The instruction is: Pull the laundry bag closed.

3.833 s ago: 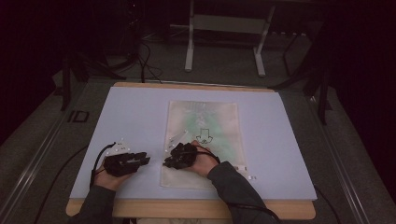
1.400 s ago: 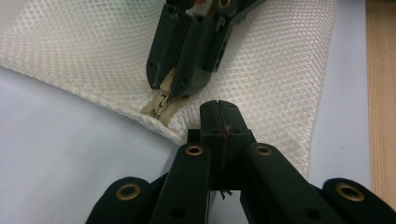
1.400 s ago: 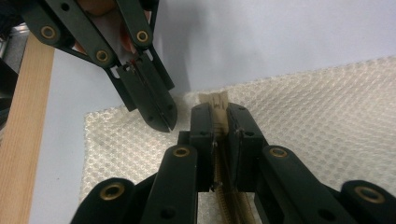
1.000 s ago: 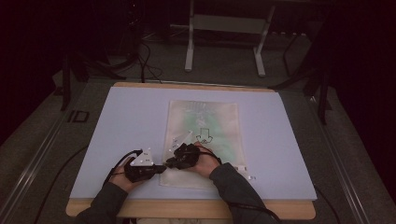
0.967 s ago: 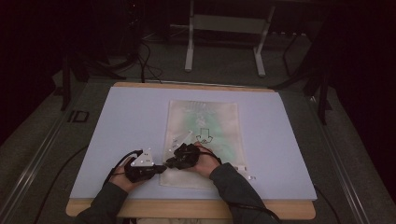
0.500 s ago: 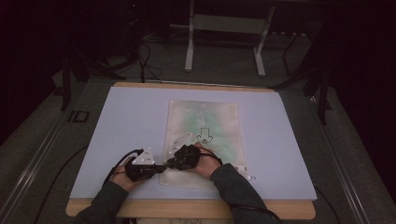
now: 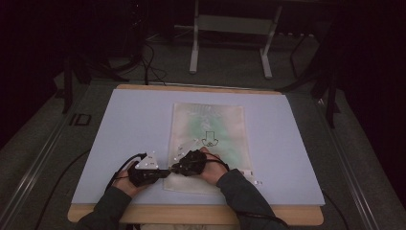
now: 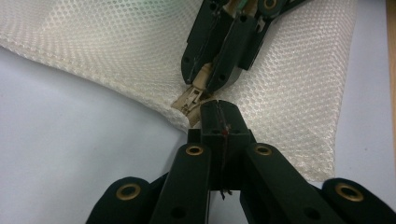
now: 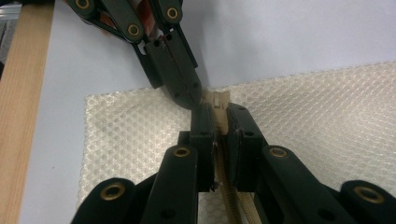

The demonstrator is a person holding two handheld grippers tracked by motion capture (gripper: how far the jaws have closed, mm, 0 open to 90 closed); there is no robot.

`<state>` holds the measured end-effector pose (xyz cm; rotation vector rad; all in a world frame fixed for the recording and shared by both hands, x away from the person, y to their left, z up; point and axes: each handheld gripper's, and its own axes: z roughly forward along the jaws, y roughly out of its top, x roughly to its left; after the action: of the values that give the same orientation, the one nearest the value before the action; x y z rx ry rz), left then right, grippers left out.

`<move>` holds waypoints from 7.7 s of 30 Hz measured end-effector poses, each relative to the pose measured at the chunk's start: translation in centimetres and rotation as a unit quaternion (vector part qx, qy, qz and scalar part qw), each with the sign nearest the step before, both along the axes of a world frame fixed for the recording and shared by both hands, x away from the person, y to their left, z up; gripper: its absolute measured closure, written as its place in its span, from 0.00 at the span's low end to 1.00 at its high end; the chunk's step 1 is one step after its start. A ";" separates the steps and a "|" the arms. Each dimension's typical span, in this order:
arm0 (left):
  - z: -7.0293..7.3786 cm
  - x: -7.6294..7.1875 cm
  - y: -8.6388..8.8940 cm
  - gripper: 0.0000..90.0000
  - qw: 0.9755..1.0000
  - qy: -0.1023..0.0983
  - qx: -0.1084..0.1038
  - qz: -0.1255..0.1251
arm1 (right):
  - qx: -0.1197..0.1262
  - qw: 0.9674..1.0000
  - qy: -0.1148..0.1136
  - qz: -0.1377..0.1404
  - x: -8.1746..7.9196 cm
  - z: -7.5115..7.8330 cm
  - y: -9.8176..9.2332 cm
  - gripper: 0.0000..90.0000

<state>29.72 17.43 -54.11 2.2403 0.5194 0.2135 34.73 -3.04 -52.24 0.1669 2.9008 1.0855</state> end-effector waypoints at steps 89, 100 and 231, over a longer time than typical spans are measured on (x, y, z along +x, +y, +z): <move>0.0 -0.6 -1.3 0.99 0.999 -0.046 0.024 -0.001 | -0.002 1.000 -0.011 0.002 0.2 -0.3 -1.2 0.91; -0.1 -0.7 -1.3 1.00 0.999 -0.047 0.025 0.001 | -0.001 1.000 -0.014 0.002 -0.1 -0.3 -2.3 0.91; -0.1 -0.2 -1.5 0.99 1.000 -0.028 0.011 0.008 | -0.011 0.999 0.009 -0.043 0.2 0.5 -9.2 0.91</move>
<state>29.49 15.94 -54.24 2.2445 0.5079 0.2912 34.95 -12.21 -51.78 0.2986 2.8903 1.0427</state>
